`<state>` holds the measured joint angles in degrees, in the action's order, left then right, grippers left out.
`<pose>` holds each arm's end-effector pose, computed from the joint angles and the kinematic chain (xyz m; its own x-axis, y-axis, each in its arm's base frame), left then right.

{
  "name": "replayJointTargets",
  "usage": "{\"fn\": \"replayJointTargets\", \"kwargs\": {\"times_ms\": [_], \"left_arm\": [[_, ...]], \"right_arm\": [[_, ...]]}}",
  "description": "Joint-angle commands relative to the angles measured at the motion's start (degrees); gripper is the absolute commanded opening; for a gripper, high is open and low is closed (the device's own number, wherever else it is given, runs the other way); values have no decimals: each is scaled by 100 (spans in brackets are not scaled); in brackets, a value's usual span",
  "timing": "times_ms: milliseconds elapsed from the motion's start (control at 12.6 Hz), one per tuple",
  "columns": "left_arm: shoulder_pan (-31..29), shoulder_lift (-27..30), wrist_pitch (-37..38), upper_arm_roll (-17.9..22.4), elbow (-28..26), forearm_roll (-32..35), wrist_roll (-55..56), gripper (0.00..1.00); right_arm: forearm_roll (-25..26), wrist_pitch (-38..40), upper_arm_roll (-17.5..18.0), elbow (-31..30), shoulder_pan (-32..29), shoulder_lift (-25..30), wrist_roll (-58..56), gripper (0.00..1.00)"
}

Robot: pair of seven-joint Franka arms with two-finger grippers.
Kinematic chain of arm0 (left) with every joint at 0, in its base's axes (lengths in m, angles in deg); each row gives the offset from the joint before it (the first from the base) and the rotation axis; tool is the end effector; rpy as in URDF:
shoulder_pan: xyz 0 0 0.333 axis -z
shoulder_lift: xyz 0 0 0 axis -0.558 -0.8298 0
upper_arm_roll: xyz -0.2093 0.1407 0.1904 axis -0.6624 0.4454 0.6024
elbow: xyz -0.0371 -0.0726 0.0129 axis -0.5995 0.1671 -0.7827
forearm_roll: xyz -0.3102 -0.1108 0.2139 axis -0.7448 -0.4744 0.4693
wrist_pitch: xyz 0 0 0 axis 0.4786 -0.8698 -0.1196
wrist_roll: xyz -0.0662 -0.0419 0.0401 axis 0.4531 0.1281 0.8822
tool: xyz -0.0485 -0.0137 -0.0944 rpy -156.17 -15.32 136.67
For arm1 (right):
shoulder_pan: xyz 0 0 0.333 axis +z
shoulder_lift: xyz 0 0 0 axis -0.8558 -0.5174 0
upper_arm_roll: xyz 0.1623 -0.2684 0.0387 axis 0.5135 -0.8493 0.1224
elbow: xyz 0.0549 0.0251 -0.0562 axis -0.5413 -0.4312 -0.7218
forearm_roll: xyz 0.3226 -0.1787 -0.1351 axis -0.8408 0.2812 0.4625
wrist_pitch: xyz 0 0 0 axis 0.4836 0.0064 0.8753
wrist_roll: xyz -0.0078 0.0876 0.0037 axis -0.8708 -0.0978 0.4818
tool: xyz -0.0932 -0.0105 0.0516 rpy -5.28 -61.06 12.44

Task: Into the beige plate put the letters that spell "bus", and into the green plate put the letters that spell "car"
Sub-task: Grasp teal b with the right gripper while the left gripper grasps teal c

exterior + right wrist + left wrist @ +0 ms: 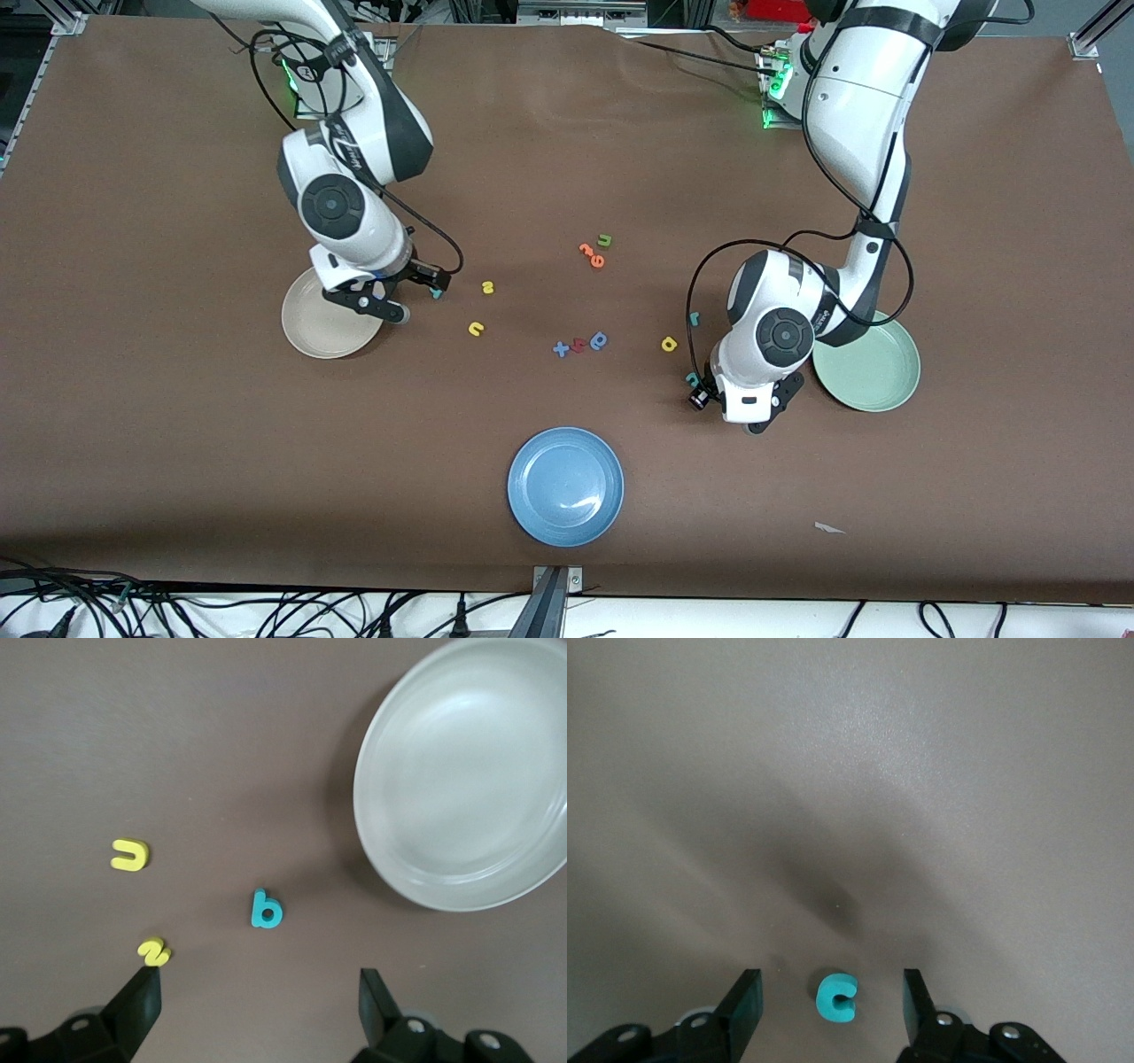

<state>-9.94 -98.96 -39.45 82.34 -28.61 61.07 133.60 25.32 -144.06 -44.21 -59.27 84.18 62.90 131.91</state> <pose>0.6673 -0.2607 0.1995 0.6748 0.7335 -0.0813 0.7364 -0.6765 0.0080 0.5289 0.2786 0.2894 0.9267 -0.3526 -0.1300 -0.3414 -0.9345 0.1009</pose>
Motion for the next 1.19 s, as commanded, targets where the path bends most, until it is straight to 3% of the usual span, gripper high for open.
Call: {"fn": "replayJointTargets", "kwargs": {"times_ms": [0, 238, 396, 871, 1109], "left_arm": [[159, -181, -126, 85, 214, -124, 34, 73], [168, -216, -126, 85, 205, -106, 34, 73], [168, -225, -126, 85, 196, -89, 34, 72], [256, -313, -126, 85, 187, -89, 42, 70], [291, -304, -74, 85, 161, -115, 51, 62]], "right_arm": [[100, -391, -43, -101, 191, -277, 700, 79], [92, -917, -51, -522, 200, -305, 843, 68], [83, -1349, -52, -804, 191, -331, 887, 68], [92, -1807, -52, -823, 270, -665, 1186, 65], [92, -1834, -60, -823, 261, -744, 1186, 62]]}}
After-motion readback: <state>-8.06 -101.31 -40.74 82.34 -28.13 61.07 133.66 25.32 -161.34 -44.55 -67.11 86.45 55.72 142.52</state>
